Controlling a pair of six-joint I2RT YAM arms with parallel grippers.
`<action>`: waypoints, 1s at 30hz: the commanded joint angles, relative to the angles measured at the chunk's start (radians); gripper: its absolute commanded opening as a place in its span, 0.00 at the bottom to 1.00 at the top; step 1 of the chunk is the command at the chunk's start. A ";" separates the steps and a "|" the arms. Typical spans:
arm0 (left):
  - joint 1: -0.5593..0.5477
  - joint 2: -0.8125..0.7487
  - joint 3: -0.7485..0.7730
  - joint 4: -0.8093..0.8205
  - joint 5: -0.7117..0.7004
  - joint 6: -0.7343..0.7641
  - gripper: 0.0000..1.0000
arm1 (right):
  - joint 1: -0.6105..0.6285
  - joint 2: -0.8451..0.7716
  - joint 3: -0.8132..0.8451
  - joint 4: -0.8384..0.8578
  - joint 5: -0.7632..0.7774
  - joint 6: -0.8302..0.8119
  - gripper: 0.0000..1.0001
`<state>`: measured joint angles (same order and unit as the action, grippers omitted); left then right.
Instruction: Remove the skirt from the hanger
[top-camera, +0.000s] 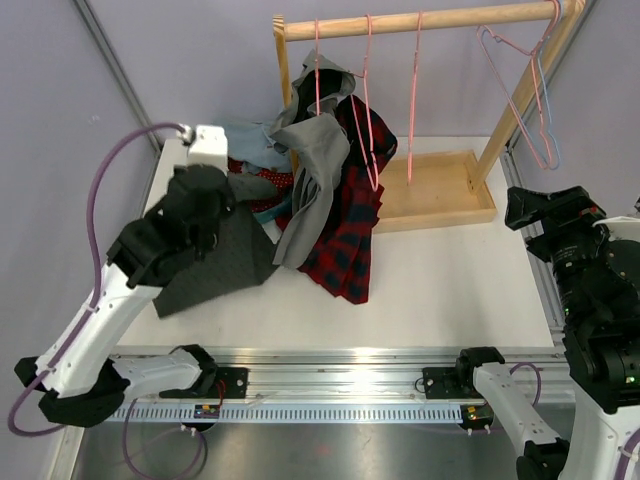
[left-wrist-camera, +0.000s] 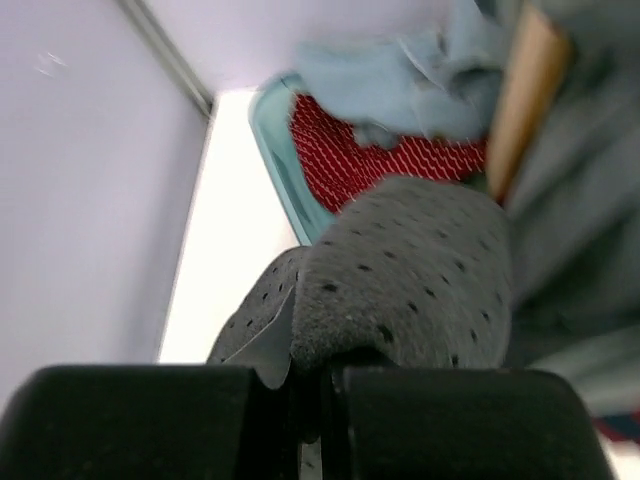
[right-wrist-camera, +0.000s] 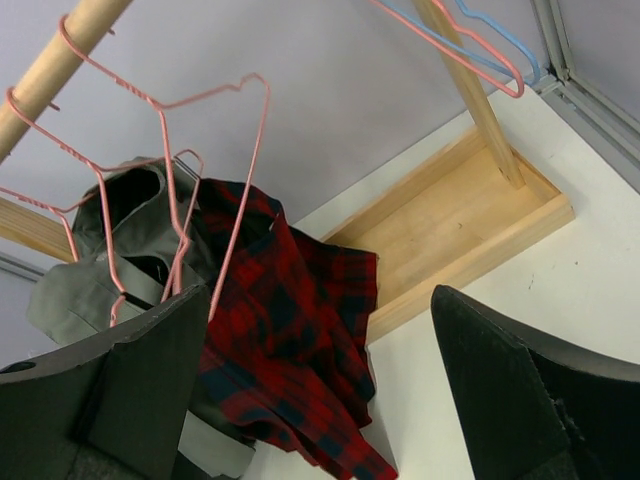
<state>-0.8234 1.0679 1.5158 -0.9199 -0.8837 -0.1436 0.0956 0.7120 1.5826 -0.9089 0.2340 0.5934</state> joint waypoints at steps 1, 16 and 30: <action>0.192 0.059 0.197 0.323 0.179 0.191 0.00 | -0.002 -0.029 -0.038 0.045 -0.033 -0.024 0.99; 0.561 0.715 0.767 0.562 0.361 0.161 0.07 | -0.002 -0.103 -0.148 -0.004 -0.101 -0.086 0.99; 0.564 0.239 -0.073 0.486 0.497 -0.148 0.99 | -0.004 -0.033 0.039 0.311 -0.571 -0.218 1.00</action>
<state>-0.2462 1.5715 1.5421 -0.5091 -0.4644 -0.2249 0.0956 0.5934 1.5337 -0.7559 -0.1776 0.4232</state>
